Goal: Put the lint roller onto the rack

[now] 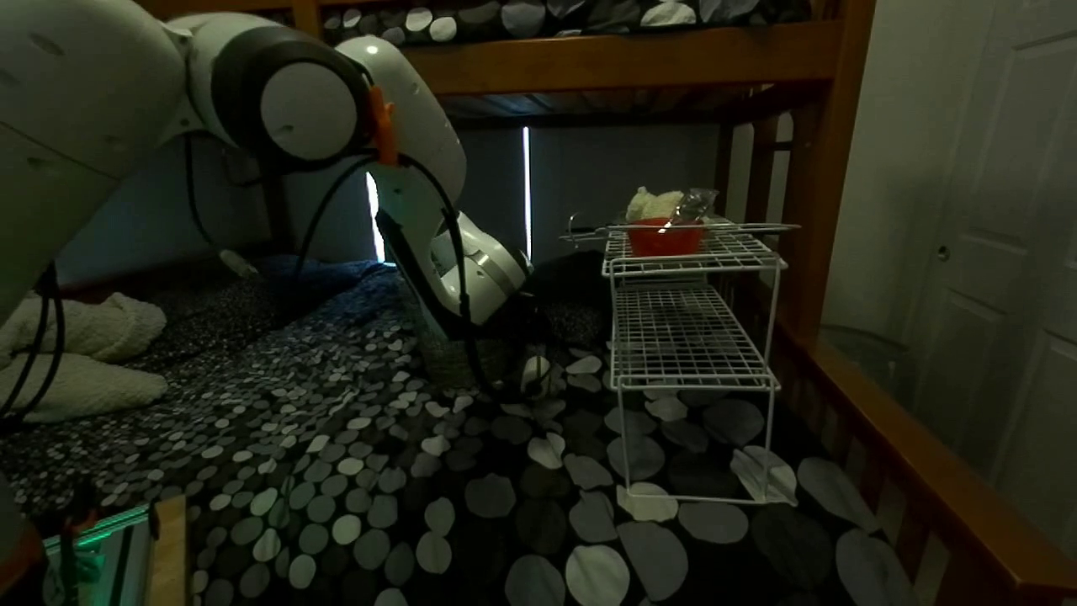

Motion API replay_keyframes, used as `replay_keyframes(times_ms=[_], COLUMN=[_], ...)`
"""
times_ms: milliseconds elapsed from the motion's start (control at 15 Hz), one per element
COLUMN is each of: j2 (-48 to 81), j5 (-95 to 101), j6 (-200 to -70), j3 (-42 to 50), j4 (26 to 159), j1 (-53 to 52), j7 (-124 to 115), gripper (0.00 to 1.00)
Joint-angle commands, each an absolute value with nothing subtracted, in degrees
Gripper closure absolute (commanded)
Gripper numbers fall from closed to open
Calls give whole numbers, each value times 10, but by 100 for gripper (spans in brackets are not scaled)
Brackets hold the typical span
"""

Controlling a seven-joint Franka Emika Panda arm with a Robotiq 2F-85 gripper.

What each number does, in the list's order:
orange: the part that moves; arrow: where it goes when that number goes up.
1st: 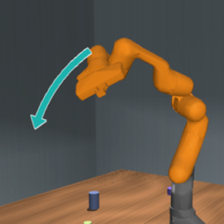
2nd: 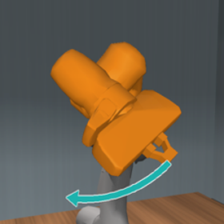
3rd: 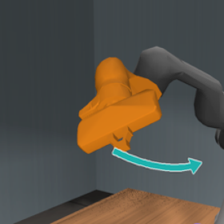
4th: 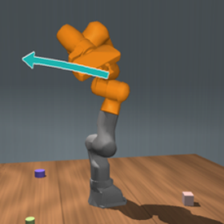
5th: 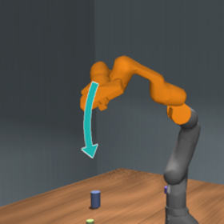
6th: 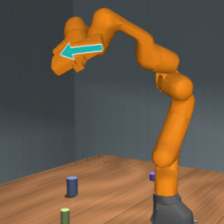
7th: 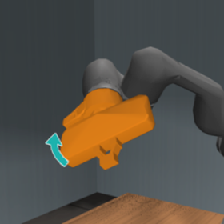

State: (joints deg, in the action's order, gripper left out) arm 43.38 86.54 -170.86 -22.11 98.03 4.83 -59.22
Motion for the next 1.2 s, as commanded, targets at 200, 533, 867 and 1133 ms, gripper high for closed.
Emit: replay_keyframes(times_ms=[200, 533, 867, 1133], j2=[505, 537, 568, 607], j5=[853, 882, 838, 841], j6=[-1760, -1707, -1655, -1644], j3=[-165, -149, -161, -153], j4=[909, 875, 864, 798], j1=[3, -27, -31, -31], j7=[-522, -497, -451, -462], gripper=[0, 0, 0, 0])
